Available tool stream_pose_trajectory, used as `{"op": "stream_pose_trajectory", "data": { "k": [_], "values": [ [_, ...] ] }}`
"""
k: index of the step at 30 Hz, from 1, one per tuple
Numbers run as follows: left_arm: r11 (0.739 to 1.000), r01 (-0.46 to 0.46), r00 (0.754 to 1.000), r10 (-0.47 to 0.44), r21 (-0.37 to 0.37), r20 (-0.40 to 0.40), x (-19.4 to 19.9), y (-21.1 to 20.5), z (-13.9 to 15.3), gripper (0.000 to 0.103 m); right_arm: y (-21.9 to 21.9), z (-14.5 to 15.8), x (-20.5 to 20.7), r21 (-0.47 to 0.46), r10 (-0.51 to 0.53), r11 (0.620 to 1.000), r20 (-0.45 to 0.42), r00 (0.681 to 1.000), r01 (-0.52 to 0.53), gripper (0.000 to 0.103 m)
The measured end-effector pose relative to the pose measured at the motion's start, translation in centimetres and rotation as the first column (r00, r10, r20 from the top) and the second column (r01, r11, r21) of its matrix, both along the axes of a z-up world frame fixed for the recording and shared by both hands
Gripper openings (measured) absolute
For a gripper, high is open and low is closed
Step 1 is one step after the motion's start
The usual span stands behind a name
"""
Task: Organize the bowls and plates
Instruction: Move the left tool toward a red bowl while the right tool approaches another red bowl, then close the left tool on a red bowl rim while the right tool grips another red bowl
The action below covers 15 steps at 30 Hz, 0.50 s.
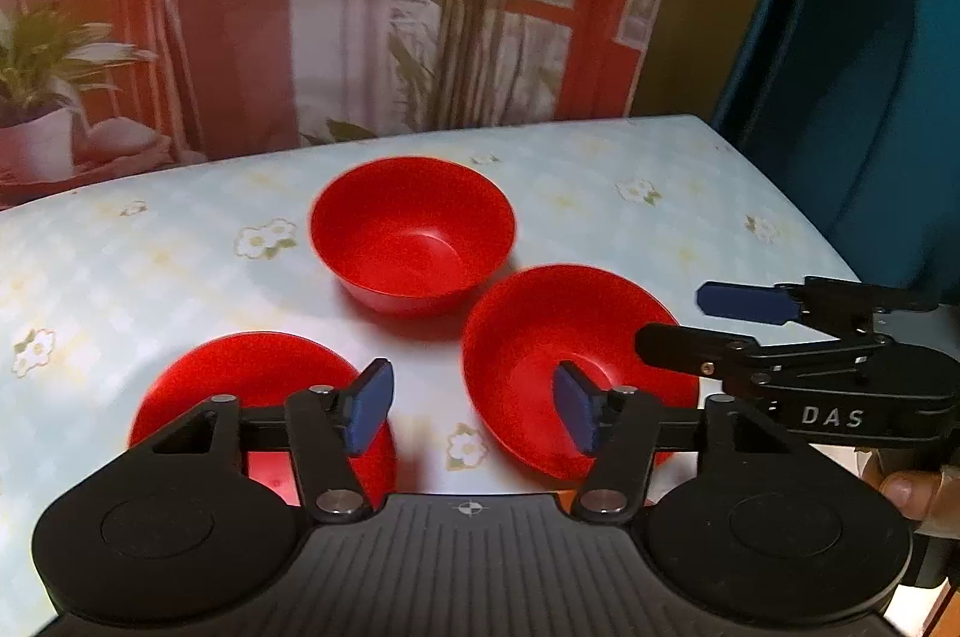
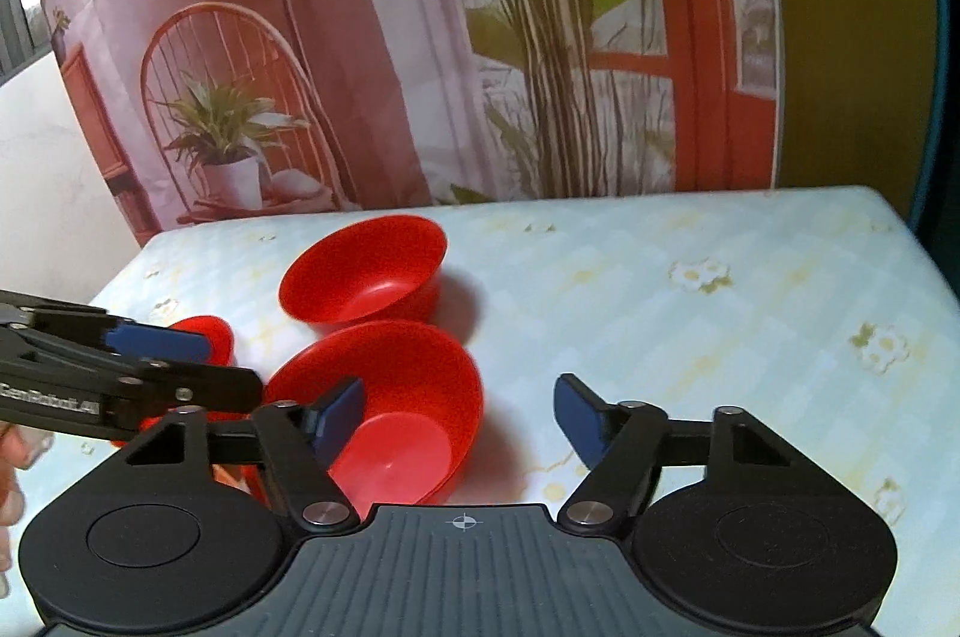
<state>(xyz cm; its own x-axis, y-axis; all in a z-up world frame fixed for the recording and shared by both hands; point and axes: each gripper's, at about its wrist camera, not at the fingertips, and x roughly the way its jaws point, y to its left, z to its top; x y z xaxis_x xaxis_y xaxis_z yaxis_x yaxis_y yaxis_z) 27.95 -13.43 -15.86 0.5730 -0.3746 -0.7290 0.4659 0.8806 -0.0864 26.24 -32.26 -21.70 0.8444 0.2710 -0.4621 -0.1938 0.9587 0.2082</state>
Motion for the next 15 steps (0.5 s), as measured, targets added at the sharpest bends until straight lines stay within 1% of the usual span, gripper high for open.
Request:
{"op": "stream_pose_trajectory", "data": {
  "k": [2, 4, 7, 10, 12, 14, 15],
  "values": [
    [1.000, 0.011, 1.000, -0.011, 0.009, -0.012, 0.1, -0.4, -0.3, 0.056, 0.1, -0.4, -0.2, 0.009, -0.005, 1.000, -0.010, 1.000, 0.006, 0.056],
    [1.000, 0.018, 1.000, -0.018, 0.012, -0.025, 0.3, -0.6, -0.5, 0.054, 0.1, -0.7, -0.4, 0.026, -0.004, 1.000, -0.023, 1.000, 0.005, 0.052],
    [1.000, 0.017, 0.999, -0.016, 0.015, -0.052, 0.7, -0.8, -1.1, 0.053, 0.1, -1.1, -0.6, 0.039, -0.004, 0.999, -0.039, 0.999, 0.006, 0.049],
    [1.000, 0.011, 0.997, -0.011, 0.000, -0.076, 1.0, -0.8, -1.6, 0.053, 0.0, -1.4, -0.7, 0.067, -0.007, 0.998, -0.051, 0.999, 0.010, 0.047],
    [1.000, 0.011, 0.996, -0.012, -0.011, -0.090, 1.2, -0.8, -1.9, 0.051, -0.2, -1.7, -0.7, 0.080, -0.013, 0.997, -0.058, 0.998, 0.018, 0.046],
    [1.000, 0.015, 0.995, -0.016, -0.015, -0.097, 1.4, -1.0, -2.1, 0.038, -0.3, -1.9, -0.7, 0.090, -0.018, 0.996, -0.065, 0.998, 0.024, 0.041],
    [1.000, 0.018, 0.995, -0.020, -0.016, -0.100, 1.4, -1.1, -2.2, 0.033, -0.3, -2.0, -0.6, 0.097, -0.020, 0.995, -0.069, 0.997, 0.027, 0.040]
  ]
}}
